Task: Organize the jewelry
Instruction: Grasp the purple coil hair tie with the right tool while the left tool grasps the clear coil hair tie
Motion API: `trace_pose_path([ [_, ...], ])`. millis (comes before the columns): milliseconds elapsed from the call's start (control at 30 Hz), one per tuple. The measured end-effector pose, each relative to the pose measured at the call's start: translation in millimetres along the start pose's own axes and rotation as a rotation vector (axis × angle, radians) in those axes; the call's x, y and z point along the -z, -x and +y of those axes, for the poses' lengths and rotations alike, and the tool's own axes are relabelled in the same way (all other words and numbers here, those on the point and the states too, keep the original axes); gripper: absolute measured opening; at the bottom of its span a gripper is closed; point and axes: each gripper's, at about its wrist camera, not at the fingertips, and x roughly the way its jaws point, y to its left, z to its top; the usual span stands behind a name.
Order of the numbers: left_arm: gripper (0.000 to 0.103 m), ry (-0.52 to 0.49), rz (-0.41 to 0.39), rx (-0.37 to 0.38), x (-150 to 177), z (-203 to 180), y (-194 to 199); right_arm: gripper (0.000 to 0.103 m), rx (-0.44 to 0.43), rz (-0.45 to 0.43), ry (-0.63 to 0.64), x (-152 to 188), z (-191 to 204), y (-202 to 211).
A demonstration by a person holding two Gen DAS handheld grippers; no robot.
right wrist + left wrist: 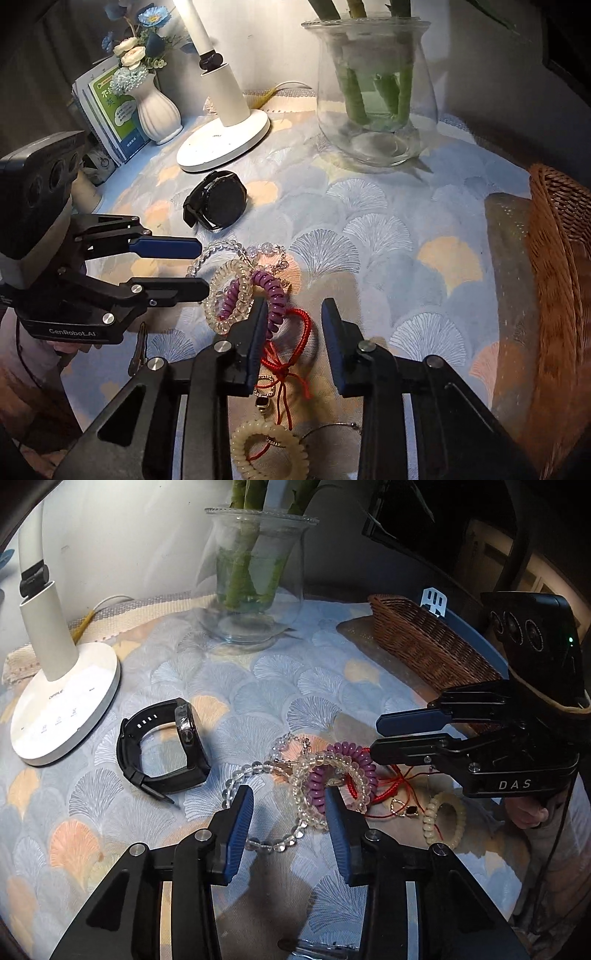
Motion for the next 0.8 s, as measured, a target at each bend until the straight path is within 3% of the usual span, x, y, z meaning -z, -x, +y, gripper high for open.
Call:
trace_pose_path([
  [133, 0.041, 0.015, 0.011, -0.012, -4, 2, -12, 0.033, -0.017, 0.015, 0.010, -3, 2, -10],
  [267, 0.040, 0.015, 0.023, -0.033, -1, 1, -20, 0.018, 0.071, 0.053, 0.045, 1, 9, -22],
  [433, 0.039, 0.006, 0.042, -0.066, 2, 3, -15, 0.016, 0.184, 0.048, -0.010, 11, -5, -7],
  [600, 0.039, -0.013, 0.051, -0.084, 1, -1, -15, 0.015, 0.185, 0.041, -0.081, 15, -25, 3],
  [733, 0.039, -0.064, 0.068, -0.143, 0, -18, -23, 0.016, 0.182, 0.049, -0.081, 11, -25, -3],
  [800, 0.010, -0.096, 0.064, -0.167, 2, -27, -24, 0.015, 0.200, 0.049, -0.064, 9, -20, -4],
])
